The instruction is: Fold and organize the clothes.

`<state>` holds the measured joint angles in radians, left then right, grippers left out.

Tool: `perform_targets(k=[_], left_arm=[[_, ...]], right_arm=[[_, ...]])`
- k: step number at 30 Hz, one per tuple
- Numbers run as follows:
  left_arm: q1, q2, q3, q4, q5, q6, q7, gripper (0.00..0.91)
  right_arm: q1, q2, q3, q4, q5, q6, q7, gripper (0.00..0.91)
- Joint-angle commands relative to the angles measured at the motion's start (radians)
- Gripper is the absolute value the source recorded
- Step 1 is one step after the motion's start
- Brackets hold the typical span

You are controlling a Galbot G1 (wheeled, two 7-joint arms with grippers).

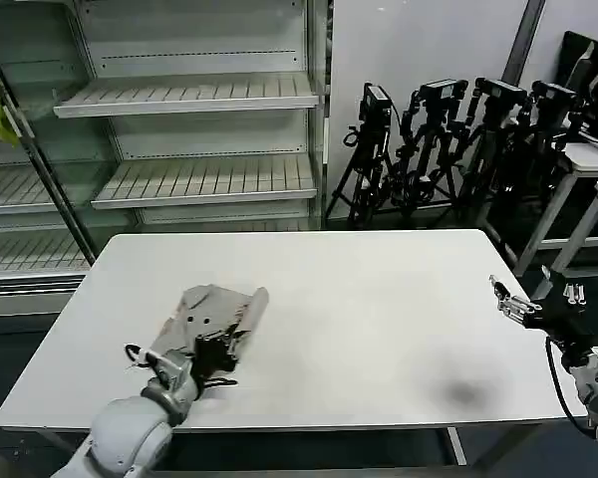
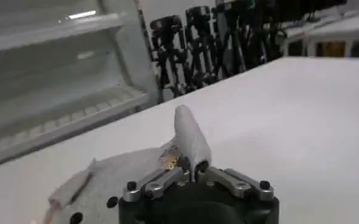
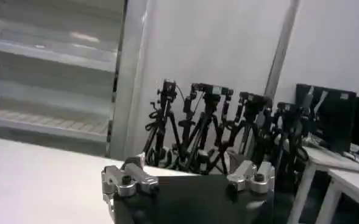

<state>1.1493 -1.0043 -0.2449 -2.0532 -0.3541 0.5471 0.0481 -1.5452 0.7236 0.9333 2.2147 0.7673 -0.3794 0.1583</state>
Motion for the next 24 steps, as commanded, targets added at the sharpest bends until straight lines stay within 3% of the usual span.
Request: perform_targets(k=[1, 3, 4, 5, 6, 24], left_arm=[[-0.174, -0.087, 0.162, 0.048, -0.210, 0.031, -0.074, 0.050], [-0.192, -0.099, 0.178, 0.054, -0.217, 0.030, -0.076, 0.060], [-0.196, -0.101, 0.180, 0.055, -0.216, 0.030, -0.075, 0.121], [-0.203, -0.105, 0.185, 0.057, -0.214, 0.026, -0.072, 0.353], [-0.206, -0.107, 0.189, 0.056, -0.216, 0.018, -0.071, 0.907], [-0.164, -0.096, 0.194, -0.062, -0.137, -0.064, -0.035, 0.907]], right_arm=[[-0.005, 0.007, -0.027, -0.010, -0.020, -0.003, 0.004, 0.907], [-0.007, 0.011, -0.031, -0.012, -0.025, -0.003, 0.003, 0.907], [-0.008, 0.011, -0.033, -0.013, -0.026, -0.003, 0.004, 0.907], [-0.010, 0.011, -0.035, -0.014, -0.028, -0.003, 0.003, 0.907], [-0.011, 0.010, -0.036, -0.014, -0.029, -0.003, 0.003, 0.907], [0.008, 0.017, -0.077, -0.058, -0.054, 0.005, -0.001, 0.907]])
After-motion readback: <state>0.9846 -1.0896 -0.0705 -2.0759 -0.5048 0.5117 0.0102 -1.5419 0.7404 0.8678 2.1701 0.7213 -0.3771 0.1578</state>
